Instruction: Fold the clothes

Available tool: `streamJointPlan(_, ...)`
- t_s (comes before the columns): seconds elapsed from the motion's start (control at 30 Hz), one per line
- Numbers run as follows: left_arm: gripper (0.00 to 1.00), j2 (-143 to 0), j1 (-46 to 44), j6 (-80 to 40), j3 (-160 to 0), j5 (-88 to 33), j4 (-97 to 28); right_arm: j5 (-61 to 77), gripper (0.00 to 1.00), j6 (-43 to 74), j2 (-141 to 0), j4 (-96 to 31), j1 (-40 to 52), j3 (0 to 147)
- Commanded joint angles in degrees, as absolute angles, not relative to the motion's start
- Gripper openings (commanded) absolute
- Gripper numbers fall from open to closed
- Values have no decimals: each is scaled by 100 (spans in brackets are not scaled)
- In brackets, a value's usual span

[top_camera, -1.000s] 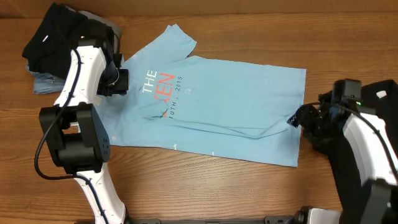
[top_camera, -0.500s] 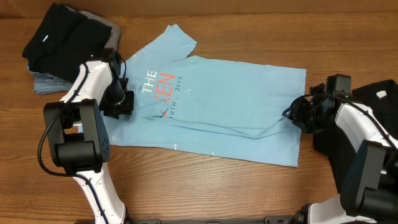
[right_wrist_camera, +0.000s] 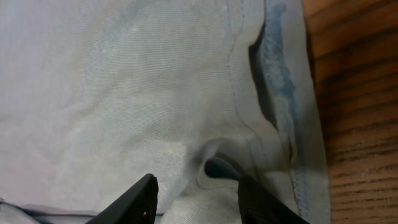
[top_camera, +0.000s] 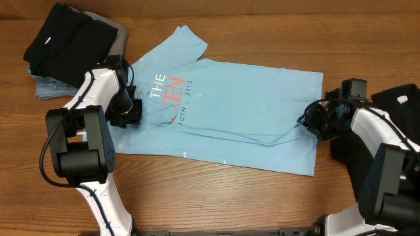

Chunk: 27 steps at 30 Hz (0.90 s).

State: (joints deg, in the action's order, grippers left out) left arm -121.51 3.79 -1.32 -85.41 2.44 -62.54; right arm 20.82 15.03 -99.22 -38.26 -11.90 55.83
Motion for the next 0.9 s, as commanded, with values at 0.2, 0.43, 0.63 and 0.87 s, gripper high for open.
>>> streamJointPlan(0.2, 41, -12171, 384, -193, -8407, 167, -6099, 1997, 43, 1653, -10022, -3701, -1157, 5533)
streamJointPlan(0.43, 41, -12171, 384, -196, -8407, 143, -6080, 2021, 26, 1653, -10300, -3699, -1155, 5533)
streamJointPlan(0.63, 42, -12171, 384, -196, -8407, 143, -6077, 2021, 6, 1682, -10298, -3811, -1173, 5581)
streamJointPlan(0.87, 43, -12171, 384, -193, -8407, 143, -6060, 2018, 4, 1680, -10230, -4495, -1339, 6145)
